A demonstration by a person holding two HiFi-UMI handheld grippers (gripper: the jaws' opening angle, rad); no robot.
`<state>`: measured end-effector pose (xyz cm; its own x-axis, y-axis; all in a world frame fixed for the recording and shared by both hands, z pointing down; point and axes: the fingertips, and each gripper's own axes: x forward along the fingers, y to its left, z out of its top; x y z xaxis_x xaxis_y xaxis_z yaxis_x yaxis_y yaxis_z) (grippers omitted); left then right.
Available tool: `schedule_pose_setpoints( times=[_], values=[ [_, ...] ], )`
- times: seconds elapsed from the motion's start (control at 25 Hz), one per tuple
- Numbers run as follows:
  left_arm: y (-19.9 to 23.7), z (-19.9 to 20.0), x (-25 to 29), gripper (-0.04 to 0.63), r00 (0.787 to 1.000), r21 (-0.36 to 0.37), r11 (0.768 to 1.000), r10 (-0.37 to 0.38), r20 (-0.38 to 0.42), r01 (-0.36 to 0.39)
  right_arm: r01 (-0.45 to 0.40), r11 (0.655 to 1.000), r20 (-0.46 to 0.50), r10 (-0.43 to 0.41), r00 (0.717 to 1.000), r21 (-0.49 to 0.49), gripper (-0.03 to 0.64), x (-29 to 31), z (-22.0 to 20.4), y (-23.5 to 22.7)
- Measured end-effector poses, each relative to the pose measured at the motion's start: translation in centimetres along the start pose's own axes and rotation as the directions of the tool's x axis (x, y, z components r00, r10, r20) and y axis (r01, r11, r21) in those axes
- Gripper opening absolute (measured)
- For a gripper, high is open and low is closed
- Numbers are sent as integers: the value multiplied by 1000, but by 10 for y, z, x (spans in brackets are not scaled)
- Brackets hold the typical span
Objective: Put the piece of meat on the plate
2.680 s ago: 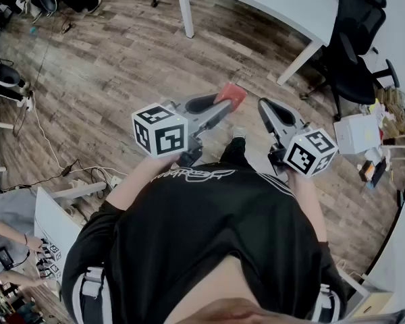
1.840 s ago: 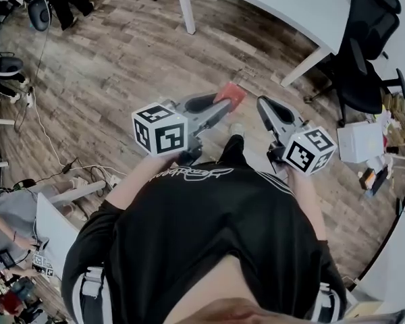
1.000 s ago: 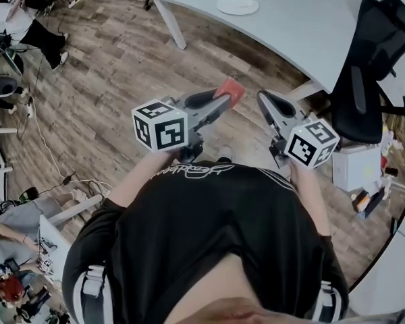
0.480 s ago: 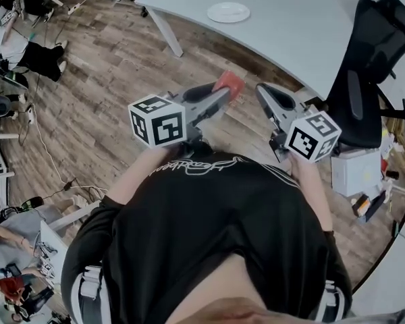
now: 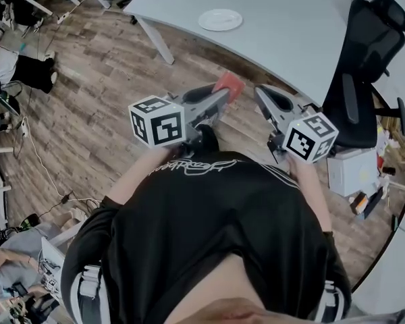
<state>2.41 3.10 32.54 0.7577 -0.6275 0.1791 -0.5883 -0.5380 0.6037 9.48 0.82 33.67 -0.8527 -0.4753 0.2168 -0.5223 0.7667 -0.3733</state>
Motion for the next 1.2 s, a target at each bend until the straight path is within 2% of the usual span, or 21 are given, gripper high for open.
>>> schedule_pose_setpoints(
  times=[0.64,1.2],
  values=[
    [122,103,60,92,996,-27,998,-54,-75,52,103,992,-15,-102,995,70,20,114,63,-93],
    [208,177,117,92,985,-20,995,-98,-143,96,161,981,-8,-161,987,113,20,195,110,-168]
  ],
)
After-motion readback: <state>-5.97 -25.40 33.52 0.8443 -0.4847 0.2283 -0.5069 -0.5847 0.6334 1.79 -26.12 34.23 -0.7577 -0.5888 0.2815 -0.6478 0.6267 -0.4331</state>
